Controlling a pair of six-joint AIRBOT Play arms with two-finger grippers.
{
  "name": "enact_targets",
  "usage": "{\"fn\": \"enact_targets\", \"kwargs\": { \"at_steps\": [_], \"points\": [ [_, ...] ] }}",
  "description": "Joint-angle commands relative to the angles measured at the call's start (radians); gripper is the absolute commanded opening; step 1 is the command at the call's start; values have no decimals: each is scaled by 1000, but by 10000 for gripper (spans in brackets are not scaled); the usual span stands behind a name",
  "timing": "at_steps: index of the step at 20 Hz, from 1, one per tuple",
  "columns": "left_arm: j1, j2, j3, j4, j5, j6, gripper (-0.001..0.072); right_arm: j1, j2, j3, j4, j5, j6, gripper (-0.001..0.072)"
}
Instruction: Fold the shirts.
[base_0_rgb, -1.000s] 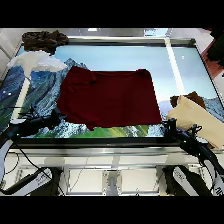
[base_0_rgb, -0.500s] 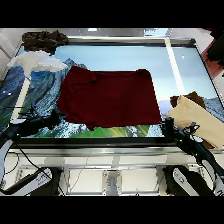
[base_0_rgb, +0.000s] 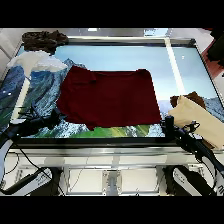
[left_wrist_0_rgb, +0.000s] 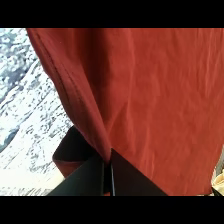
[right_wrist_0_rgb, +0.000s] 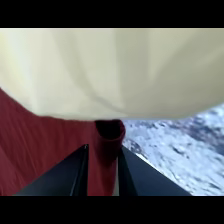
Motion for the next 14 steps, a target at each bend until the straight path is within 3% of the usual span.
{"fn": "enact_targets", "kwargs": {
  "at_steps": [1,3,4,7,10,14],
  "points": [
    [0,-1,1,0,1,2,10,1,-35,32,4,29,-18,252],
    [0,0,1,0,0,3,10,1,-35,40,10,29,-39,208],
    [0,0,1,-2,-1,16,10,1,-35,40,10,29,-49,23],
    [2,0,33,-14,-45,46,10,-5,-31,77,16,104,-185,27],
    [2,27,190,-31,-220,77,8,-31,39,200,-4,248,-353,26],
    [2,184,468,-29,-356,74,8,-132,246,432,-161,487,-333,26]
  ]
}}
